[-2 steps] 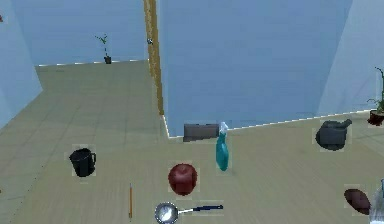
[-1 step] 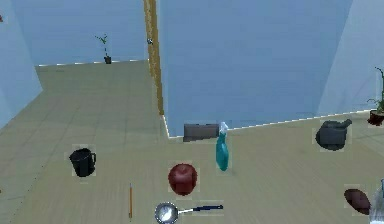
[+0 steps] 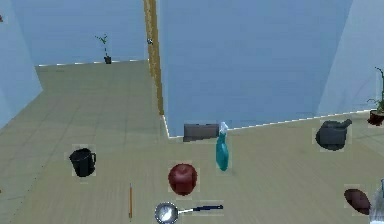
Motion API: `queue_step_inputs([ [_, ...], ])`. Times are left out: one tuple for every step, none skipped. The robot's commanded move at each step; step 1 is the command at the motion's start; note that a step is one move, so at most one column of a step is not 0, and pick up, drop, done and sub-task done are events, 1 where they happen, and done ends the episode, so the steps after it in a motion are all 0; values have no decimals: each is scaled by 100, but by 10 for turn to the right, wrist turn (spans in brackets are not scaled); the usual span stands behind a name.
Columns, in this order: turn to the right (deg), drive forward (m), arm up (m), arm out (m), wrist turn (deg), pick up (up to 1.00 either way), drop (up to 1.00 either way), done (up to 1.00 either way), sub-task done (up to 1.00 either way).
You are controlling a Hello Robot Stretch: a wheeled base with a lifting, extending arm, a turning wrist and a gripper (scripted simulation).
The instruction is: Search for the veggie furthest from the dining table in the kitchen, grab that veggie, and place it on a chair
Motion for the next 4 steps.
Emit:
queue_step_inputs([
  [0,0,-32,0,0,0,0,0,0],
  [0,0,0,0,0,0,100,0,0],
  [0,0,10,0,0,0,0,0,0],
  [0,0,0,0,0,0,0,100,0],
])
